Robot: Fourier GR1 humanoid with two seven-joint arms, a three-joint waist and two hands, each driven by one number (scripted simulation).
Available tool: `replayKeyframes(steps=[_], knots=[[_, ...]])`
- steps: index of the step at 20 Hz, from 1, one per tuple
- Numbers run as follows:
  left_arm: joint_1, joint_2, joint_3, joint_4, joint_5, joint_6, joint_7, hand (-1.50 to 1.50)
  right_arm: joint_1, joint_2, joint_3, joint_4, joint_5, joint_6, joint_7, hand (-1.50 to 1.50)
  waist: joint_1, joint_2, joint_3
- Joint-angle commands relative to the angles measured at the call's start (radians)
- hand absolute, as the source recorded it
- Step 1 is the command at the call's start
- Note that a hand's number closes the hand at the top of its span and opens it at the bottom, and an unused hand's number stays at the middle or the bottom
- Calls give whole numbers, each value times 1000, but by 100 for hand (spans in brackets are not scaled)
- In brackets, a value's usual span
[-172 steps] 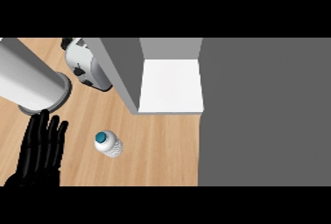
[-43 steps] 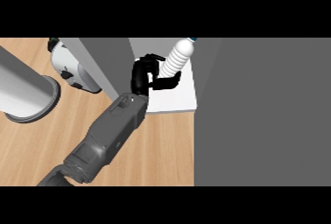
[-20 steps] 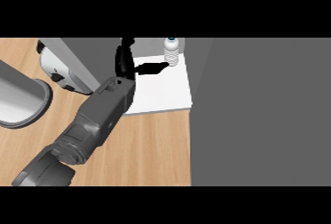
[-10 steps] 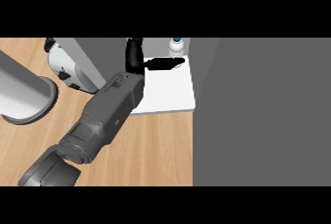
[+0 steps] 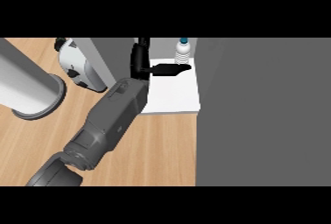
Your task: Pick up the bottled water, place it into the cabinet and close the cabinet
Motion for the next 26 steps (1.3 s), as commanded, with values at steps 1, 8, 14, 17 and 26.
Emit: replayKeyframes(steps=[1, 8, 14, 17, 26], knots=[[50, -3, -26, -94, 20, -4, 30, -150, 68, 22, 22, -163, -55, -40, 85, -150, 13, -7, 0], [277, -3, -166, -350, 63, -64, 35, -150, 14, 37, 55, -140, 10, -78, 105, -150, 31, -10, -1], [460, -3, -245, -590, 80, -132, 59, -150, 83, 26, 51, -132, 1, -35, 55, -150, 36, -14, 0], [560, -2, -309, -749, 62, -109, 76, -150, 26, 19, 17, -120, -17, -66, 70, -150, 52, -13, 0], [804, 96, -417, -1072, 15, -96, 141, 150, 12, -29, 81, -104, 97, 16, 23, -150, 45, -11, 0]])
